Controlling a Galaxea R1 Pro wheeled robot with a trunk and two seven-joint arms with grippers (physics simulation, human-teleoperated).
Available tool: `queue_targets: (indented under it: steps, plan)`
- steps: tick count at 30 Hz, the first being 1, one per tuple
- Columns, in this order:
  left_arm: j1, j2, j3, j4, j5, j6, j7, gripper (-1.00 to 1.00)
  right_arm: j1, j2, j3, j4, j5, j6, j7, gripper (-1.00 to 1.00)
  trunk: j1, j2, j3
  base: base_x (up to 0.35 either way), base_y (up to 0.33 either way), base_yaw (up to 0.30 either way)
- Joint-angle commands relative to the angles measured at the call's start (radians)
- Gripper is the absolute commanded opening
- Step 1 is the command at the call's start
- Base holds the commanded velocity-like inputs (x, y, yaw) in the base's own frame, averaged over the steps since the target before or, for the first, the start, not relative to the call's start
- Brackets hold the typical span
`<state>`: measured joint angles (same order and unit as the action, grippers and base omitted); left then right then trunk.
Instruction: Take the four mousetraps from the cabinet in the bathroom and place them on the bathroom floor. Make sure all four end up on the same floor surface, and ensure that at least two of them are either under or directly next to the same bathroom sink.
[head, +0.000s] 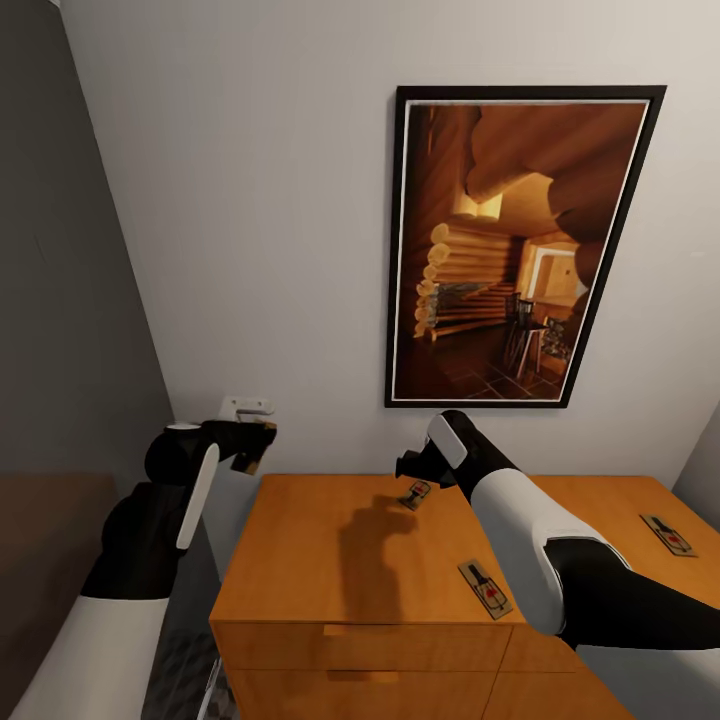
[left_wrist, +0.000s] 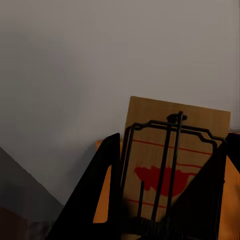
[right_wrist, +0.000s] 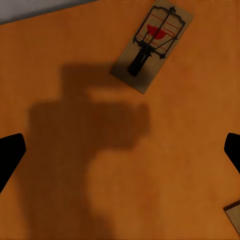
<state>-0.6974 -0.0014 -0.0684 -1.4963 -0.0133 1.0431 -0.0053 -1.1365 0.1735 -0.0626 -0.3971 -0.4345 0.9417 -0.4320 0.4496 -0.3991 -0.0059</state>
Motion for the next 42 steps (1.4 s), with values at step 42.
queue_targets:
  steps: [42]
  plan:
    - [0.036,0.0,-0.017,-0.042,-0.001,0.004,-0.001,-1.0,0.0,0.001,-0.005,-0.003,-0.004,0.003,-0.008,1.0,0.0,-0.001,-0.001,0.017,0.0,0.0]
